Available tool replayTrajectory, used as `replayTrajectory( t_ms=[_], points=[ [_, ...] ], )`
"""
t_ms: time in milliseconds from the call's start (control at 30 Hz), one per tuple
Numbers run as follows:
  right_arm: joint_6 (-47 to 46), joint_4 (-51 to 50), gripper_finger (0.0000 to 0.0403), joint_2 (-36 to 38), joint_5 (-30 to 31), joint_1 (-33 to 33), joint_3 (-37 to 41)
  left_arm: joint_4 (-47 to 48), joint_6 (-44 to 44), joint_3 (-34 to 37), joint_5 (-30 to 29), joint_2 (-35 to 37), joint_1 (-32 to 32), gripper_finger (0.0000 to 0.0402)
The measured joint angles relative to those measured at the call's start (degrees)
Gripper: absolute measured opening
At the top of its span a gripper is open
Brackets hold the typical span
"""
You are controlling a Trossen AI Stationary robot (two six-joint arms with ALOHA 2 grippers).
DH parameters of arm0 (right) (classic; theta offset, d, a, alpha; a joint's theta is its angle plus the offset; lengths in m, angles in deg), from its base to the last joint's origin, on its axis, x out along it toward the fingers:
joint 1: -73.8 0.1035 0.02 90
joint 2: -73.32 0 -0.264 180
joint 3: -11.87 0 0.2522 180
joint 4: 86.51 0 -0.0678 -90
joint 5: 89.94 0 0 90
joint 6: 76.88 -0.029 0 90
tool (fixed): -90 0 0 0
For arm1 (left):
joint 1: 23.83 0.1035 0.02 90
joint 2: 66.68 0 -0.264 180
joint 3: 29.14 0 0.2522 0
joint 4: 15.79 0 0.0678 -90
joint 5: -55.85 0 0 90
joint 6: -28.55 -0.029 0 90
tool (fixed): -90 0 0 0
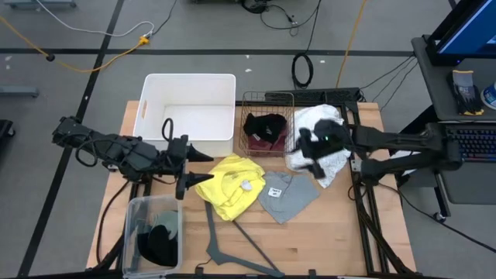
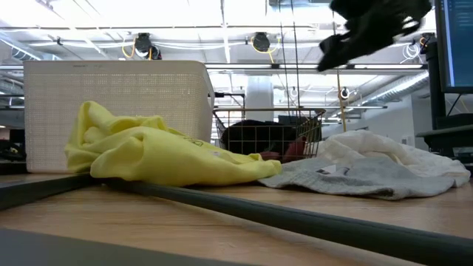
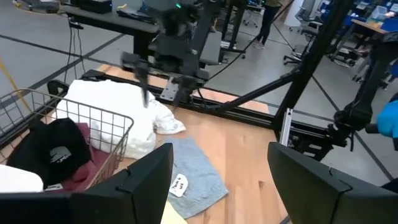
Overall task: Pick & Place Cloths
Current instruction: Put the gray boxer into the wire basket
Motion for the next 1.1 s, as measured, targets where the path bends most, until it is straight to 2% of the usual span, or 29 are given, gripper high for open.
replayTrajectory(
  t_ms=[100,233,533,800,1100],
  points=[
    [-0.3,-5.5,0.0267,0.9,0.5,5.2,0.0,-0.1,0.0,0.0,0.0,0.0,-0.2,0.0267],
    [-1.8,-9.5,0.0267,-0.4,5.9,11.7,0.0,-0.1,0.0,0.0,0.0,0.0,-0.4,0.0267],
    [-2.3,-10.2,0.0267,-8.3,13.1,21.2,0.0,-0.2,0.0,0.0,2.7,0.0,-0.4,0.0267],
    [-0.8,-4.6,0.0267,-17.2,17.1,25.6,0.0,-0.1,-2.1,0.0,3.3,0.0,-1.3,0.0267],
    [1.8,4.1,0.0267,-25.7,18.4,24.8,0.0,-0.1,-3.1,0.1,2.8,0.0,-4.2,0.0267]
  ],
)
